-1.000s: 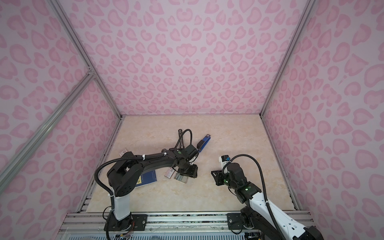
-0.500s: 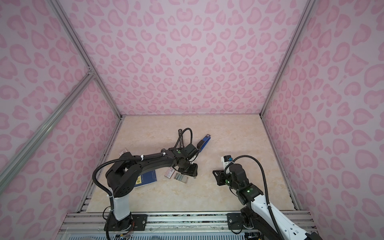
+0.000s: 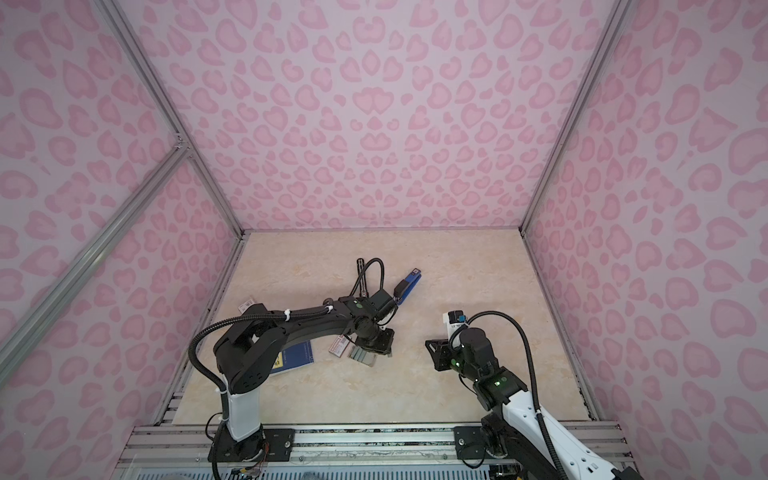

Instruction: Load the staples into the stapler

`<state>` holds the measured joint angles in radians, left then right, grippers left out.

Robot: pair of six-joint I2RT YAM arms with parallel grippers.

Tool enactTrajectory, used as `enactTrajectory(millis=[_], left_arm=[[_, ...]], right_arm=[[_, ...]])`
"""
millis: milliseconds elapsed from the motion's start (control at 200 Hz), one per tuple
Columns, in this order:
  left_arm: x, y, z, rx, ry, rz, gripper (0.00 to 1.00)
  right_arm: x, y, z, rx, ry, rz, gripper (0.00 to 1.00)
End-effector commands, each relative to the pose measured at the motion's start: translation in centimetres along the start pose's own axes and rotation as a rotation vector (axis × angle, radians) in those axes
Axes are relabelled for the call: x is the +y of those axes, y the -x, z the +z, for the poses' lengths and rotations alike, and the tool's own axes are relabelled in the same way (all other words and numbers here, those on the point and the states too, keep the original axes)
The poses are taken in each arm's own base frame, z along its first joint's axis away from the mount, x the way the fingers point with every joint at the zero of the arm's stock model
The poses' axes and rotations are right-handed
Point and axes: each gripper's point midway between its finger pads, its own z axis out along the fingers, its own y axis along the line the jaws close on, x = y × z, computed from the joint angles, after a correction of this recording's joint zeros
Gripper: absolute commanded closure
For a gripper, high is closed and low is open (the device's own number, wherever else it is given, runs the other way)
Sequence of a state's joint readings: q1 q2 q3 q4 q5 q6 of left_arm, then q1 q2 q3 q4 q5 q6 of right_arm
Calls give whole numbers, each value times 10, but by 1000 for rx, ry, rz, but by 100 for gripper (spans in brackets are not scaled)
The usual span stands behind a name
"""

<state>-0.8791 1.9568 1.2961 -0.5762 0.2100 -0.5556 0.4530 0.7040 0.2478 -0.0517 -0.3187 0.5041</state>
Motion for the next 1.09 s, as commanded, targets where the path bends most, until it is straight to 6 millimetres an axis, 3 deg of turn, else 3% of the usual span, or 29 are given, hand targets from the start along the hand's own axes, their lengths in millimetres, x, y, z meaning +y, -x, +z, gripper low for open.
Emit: enactTrajectory(millis=[0, 225, 260, 565, 1090], left_arm=[[1, -4, 2, 28, 4, -2, 72], [8, -9, 7, 57, 70, 20, 78], [3, -1, 2, 36, 75, 33, 78], [3, -3, 0, 48, 157, 92, 84], [1, -16, 3, 78, 177, 104, 80]], right_arm=[[-5, -5, 0, 11, -13, 6, 76], [-5, -4, 3, 11, -7, 9, 76], [-5, -4, 3, 10, -7, 9, 76], [-8, -2, 3, 3, -14, 15, 76], [-9, -2, 4, -1, -8, 25, 76]])
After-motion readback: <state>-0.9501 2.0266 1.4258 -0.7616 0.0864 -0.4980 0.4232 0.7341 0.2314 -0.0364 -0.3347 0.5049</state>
